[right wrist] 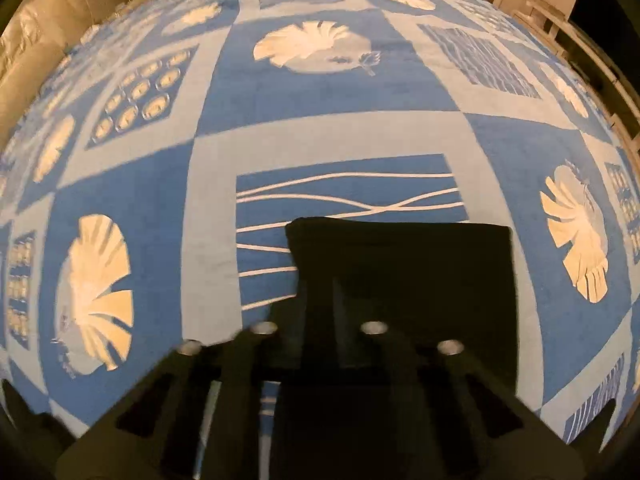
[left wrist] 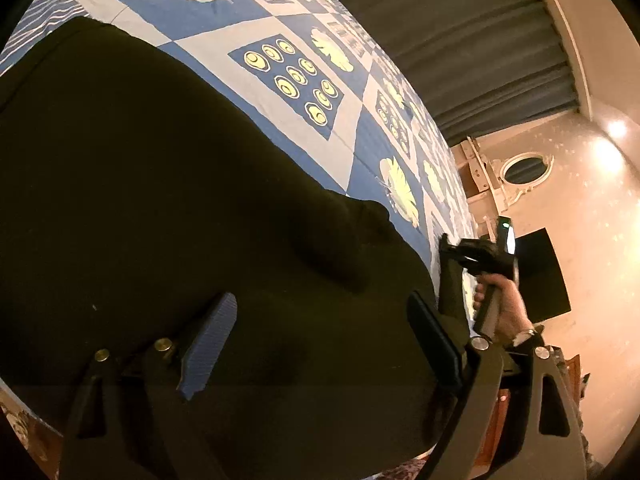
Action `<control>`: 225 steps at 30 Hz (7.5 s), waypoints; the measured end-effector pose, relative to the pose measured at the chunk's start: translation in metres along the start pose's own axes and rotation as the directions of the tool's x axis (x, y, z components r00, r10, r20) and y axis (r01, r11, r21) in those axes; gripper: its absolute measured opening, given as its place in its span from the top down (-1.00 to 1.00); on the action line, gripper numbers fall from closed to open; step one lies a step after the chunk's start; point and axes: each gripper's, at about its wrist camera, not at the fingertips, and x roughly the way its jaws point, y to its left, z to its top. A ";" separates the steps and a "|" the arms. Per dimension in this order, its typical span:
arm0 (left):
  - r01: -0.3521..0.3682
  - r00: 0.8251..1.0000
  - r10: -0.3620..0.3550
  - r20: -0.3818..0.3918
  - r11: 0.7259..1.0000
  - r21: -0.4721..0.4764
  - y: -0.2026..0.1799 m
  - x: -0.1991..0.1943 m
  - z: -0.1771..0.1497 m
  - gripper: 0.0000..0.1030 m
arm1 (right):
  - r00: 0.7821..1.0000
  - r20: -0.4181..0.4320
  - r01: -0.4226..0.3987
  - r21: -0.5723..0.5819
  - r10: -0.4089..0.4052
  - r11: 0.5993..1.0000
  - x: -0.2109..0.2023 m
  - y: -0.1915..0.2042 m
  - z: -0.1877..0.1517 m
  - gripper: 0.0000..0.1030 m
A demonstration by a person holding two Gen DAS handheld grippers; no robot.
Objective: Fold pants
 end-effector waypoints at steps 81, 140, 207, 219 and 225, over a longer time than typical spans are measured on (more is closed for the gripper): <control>-0.132 0.989 0.115 0.096 0.970 0.203 -0.047 -0.015 -0.027 -0.80 | 0.784 0.408 -0.621 0.532 0.469 0.575 -0.083 -0.394 -0.289 0.85; -0.135 0.981 0.128 0.144 0.990 0.040 0.016 -0.064 0.026 -0.80 | 0.912 0.123 -0.339 -0.310 0.391 0.888 -0.166 0.117 -0.282 0.82; -0.238 0.967 0.213 0.137 0.950 0.204 0.014 -0.040 0.006 -0.80 | 0.558 -0.033 -0.764 0.368 0.829 0.529 -0.081 -0.156 -0.305 0.42; -0.273 0.959 0.245 0.139 0.933 0.236 0.010 -0.036 0.004 -0.80 | 0.554 0.104 -0.804 0.327 0.826 0.497 -0.080 -0.182 -0.237 -0.60; -0.291 0.955 0.262 0.138 0.921 0.259 0.008 -0.034 0.003 -0.80 | 0.490 0.099 -0.835 0.340 0.866 0.434 -0.053 -0.161 -0.205 -0.60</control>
